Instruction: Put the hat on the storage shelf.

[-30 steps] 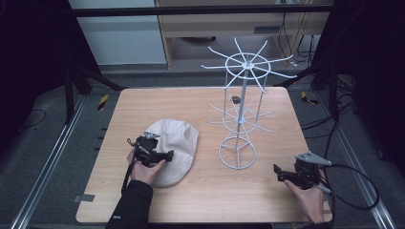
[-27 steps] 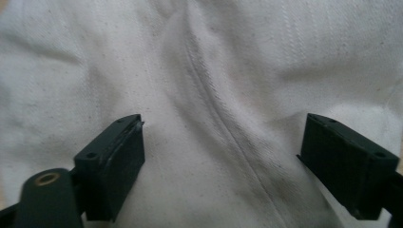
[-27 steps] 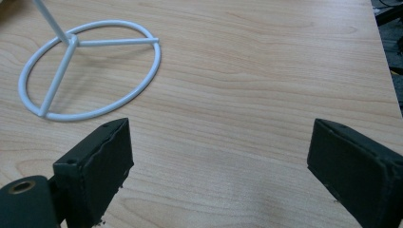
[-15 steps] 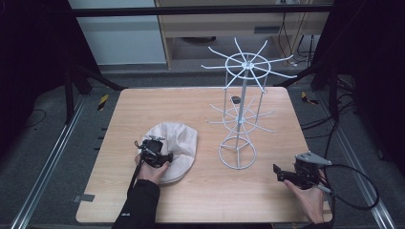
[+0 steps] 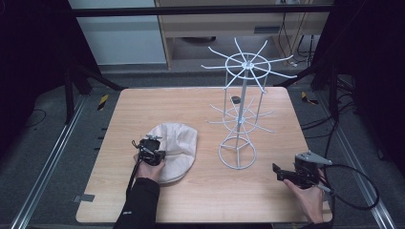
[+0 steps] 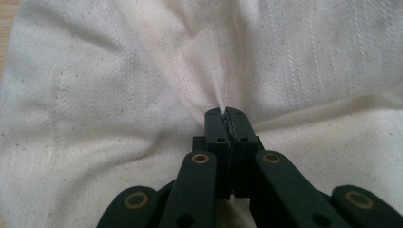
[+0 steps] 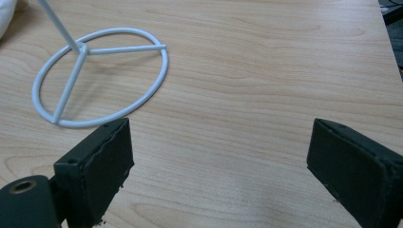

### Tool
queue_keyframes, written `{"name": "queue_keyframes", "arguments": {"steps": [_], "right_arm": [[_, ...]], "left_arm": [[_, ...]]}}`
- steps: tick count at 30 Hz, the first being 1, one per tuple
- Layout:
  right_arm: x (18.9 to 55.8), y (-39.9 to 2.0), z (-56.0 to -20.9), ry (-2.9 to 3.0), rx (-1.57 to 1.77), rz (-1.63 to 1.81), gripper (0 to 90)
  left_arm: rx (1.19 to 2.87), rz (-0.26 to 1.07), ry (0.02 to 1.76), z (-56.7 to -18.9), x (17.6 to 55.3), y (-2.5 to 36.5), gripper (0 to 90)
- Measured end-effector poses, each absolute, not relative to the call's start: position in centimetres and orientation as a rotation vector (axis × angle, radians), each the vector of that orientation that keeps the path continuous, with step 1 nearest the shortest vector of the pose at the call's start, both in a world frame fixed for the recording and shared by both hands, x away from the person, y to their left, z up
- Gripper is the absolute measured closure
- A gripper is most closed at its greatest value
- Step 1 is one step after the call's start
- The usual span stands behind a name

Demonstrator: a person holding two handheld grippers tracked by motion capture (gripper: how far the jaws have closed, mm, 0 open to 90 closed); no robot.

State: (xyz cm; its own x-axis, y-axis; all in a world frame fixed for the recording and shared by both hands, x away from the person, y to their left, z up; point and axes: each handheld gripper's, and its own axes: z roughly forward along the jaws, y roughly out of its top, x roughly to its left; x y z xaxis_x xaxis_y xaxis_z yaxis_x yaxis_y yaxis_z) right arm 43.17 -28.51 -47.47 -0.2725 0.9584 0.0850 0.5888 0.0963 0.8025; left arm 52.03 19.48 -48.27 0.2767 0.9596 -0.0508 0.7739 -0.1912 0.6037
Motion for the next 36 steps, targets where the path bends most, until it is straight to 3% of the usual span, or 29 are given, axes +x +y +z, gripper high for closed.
{"name": "queue_keyframes", "arguments": {"steps": [9, 10, 11, 12, 14, 15, 19, 25, 31, 35, 36], "right_arm": [[43.2, -28.3, -47.5, 1.923, 1.504, 1.040, 8.6], [43.2, -28.3, -47.5, 1.923, 1.504, 1.040, 8.6], [43.2, -28.3, -47.4, 1.922, 1.504, 1.038, 8.5], [43.2, -28.4, -47.5, 1.918, 1.497, 1.036, 8.6], [43.2, -28.4, -47.5, 1.917, 1.496, 1.035, 8.6], [43.2, -28.4, -47.5, 1.918, 1.497, 1.035, 8.6], [43.2, -28.3, -47.5, 1.922, 1.506, 1.038, 8.5], [43.3, -28.3, -47.5, 1.924, 1.509, 1.029, 8.5], [43.3, -28.4, -47.5, 1.925, 1.504, 1.028, 8.5], [43.3, -28.4, -47.5, 1.921, 1.508, 1.032, 8.5], [43.4, -28.4, -47.5, 1.923, 1.497, 1.029, 8.5]], "left_arm": [[1.896, 0.433, 1.374, -44.6, 50.5, 21.6, 86.5], [1.896, 0.433, 1.374, -44.6, 50.5, 21.6, 81.0], [1.884, 0.445, 1.363, -44.1, 50.2, 22.0, 81.0], [1.864, 0.468, 1.348, -43.0, 49.6, 22.9, 67.7], [1.846, 0.494, 1.353, -42.5, 49.4, 23.4, 52.2], [1.826, 0.519, 1.367, -41.9, 49.1, 24.3, 52.2], [1.804, 0.543, 1.442, -42.2, 49.1, 26.3, 37.6], [1.826, 0.492, 1.504, -44.1, 50.1, 26.9, 33.2], [1.848, 0.526, 1.510, -44.4, 51.3, 25.9, 29.4], [1.894, 0.499, 1.537, -45.4, 52.1, 25.6, 39.8], [1.902, 0.496, 1.539, -45.6, 52.3, 25.3, 53.1]]}}
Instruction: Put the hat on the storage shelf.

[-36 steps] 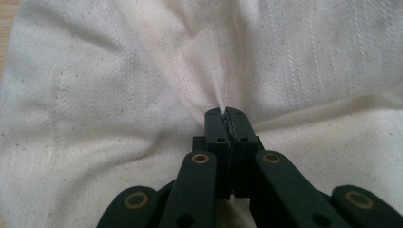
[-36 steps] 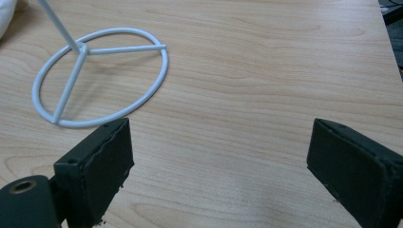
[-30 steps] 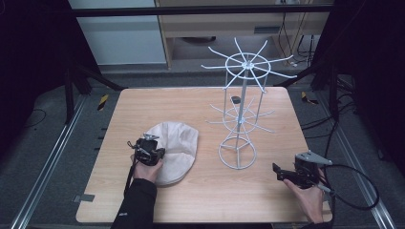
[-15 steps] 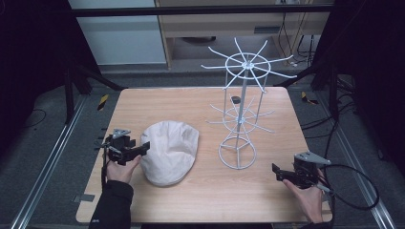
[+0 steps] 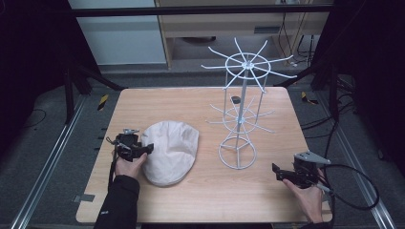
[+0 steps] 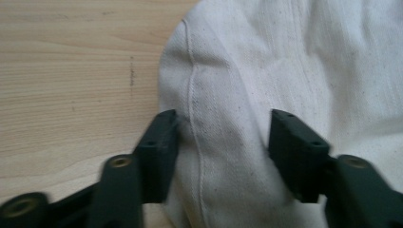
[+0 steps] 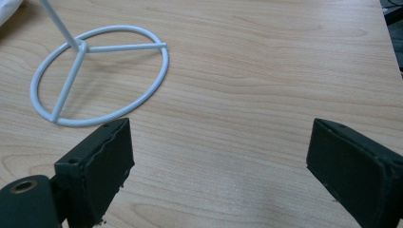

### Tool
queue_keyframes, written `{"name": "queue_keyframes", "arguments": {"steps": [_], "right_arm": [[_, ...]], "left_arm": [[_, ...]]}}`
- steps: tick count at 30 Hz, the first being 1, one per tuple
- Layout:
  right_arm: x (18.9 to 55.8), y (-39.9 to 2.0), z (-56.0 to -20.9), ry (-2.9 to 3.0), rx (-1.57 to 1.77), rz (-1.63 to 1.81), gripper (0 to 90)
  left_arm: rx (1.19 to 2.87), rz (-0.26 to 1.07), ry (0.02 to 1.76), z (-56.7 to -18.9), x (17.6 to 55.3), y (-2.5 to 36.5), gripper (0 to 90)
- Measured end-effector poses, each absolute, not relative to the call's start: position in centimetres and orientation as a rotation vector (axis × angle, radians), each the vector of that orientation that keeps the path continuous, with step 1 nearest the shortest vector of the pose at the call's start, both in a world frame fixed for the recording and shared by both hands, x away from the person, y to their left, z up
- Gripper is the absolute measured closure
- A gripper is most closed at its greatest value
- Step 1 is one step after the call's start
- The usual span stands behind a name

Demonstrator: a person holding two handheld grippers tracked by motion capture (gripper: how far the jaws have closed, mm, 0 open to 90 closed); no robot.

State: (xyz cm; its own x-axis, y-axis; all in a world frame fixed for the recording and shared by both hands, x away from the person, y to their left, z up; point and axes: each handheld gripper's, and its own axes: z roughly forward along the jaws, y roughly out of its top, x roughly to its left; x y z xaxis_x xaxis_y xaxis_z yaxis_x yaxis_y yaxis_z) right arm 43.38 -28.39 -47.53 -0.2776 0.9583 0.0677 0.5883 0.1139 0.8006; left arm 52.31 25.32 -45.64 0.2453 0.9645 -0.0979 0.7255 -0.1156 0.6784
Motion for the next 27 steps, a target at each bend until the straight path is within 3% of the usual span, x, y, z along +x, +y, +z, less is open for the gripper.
{"name": "queue_keyframes", "arguments": {"steps": [1, 2, 4, 6, 13, 27], "right_arm": [[43.4, -28.4, -47.5, 1.923, 1.497, 1.029, 8.5], [43.4, -28.4, -47.5, 1.924, 1.496, 1.028, 8.6], [43.3, -28.4, -47.4, 1.918, 1.511, 1.037, 8.9], [43.3, -28.4, -47.4, 1.917, 1.510, 1.039, 9.0], [43.3, -28.3, -47.4, 1.924, 1.501, 1.041, 9.6], [43.2, -28.4, -47.5, 1.921, 1.483, 1.030, 9.7]], "left_arm": [[1.902, 0.496, 1.539, -45.6, 52.3, 25.3, 59.8], [1.905, 0.494, 1.541, -45.7, 52.3, 25.3, 59.8], [1.882, 0.451, 1.543, -45.6, 52.4, 25.4, 81.5], [1.877, 0.444, 1.538, -45.6, 52.4, 25.4, 86.4], [1.795, 0.461, 1.420, -44.0, 51.5, 26.0, 88.1], [1.699, 0.603, 1.077, -35.7, 48.7, 25.7, 88.3]]}}
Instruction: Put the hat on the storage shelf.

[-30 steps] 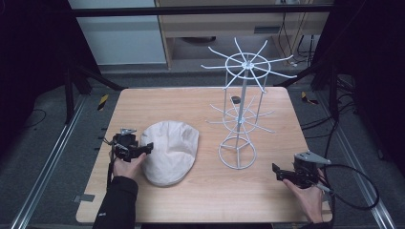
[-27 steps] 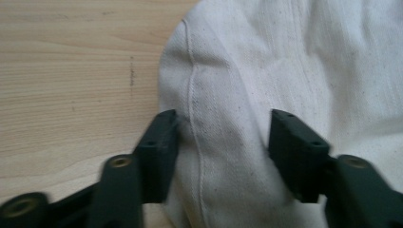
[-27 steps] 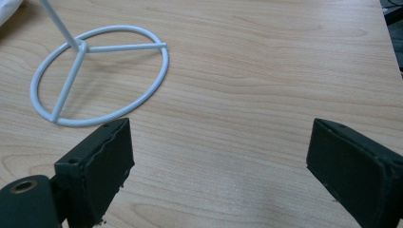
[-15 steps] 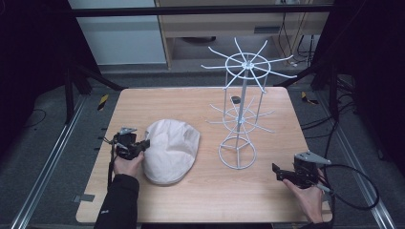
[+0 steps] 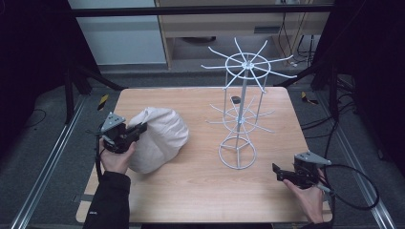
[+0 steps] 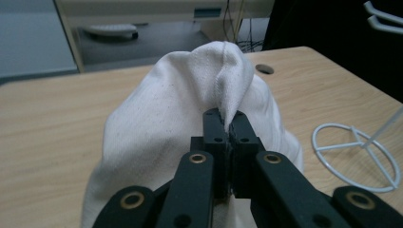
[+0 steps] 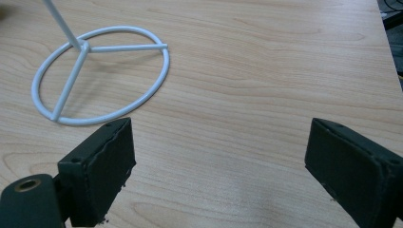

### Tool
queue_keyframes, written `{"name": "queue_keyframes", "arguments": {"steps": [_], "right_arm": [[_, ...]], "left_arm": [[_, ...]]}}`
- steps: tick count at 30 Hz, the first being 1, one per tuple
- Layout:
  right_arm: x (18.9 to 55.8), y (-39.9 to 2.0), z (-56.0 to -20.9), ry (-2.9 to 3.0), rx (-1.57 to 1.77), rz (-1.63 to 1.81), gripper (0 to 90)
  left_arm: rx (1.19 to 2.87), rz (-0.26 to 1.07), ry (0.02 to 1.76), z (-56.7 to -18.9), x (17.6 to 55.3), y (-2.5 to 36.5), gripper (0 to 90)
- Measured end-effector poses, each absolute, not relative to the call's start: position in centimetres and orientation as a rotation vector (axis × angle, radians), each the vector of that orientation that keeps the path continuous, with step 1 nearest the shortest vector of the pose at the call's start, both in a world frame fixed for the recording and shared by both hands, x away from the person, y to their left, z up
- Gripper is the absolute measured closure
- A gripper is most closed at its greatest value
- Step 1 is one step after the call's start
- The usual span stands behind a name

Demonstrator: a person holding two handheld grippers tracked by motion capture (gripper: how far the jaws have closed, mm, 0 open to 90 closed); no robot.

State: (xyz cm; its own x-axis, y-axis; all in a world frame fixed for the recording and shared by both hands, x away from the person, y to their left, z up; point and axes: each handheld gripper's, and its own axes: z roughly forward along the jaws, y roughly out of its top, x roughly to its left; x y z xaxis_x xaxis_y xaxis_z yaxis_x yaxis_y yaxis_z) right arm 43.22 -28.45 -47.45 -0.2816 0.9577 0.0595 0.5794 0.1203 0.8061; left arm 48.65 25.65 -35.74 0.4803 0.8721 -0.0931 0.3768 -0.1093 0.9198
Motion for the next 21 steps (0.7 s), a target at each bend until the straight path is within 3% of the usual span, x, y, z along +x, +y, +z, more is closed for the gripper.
{"name": "queue_keyframes", "arguments": {"steps": [21], "right_arm": [[43.1, -28.7, -47.4, 1.886, 1.459, 1.056, 9.6]], "left_arm": [[1.552, 0.673, 0.797, -27.5, 45.0, 26.8, 88.3]]}}
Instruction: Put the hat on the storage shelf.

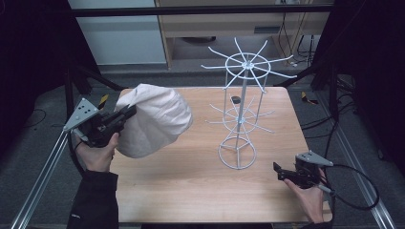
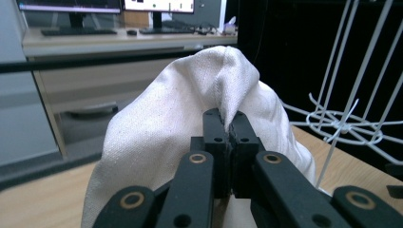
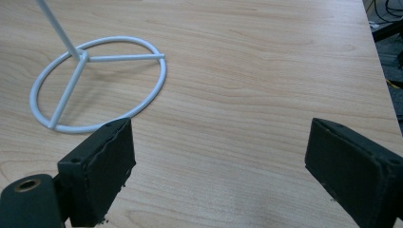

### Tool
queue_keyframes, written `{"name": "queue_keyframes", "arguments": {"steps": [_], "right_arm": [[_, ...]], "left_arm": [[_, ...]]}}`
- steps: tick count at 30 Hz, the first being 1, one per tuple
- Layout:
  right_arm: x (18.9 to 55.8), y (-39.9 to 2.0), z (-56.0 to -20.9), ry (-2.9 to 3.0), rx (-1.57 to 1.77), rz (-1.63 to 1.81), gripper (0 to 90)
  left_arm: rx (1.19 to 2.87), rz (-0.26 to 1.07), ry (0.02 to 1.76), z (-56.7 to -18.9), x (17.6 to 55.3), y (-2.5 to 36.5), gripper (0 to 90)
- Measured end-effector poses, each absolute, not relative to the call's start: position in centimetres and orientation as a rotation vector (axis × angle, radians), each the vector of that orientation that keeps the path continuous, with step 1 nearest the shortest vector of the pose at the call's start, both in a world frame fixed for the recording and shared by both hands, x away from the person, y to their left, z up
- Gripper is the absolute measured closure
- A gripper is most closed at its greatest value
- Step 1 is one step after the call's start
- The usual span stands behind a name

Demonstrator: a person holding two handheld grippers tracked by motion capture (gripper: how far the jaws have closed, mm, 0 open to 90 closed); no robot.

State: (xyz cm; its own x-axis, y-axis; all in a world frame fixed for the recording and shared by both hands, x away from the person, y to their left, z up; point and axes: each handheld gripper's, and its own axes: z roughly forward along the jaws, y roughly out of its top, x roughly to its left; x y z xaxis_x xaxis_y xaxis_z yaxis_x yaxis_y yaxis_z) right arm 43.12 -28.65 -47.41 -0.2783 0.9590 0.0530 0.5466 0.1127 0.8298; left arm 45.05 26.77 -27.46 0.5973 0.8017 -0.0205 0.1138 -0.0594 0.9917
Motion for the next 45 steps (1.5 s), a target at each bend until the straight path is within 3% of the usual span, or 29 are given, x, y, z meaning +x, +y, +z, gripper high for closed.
{"name": "queue_keyframes", "arguments": {"steps": [13, 45], "right_arm": [[43.0, -28.6, -47.3, 1.876, 1.460, 1.060, 9.6], [43.1, -28.5, -47.3, 1.876, 1.429, 1.045, 9.9]], "left_arm": [[1.475, 0.677, 0.633, -23.5, 43.2, 27.3, 88.2], [1.365, 0.648, 0.452, -20.4, 42.2, 26.3, 88.2]]}}
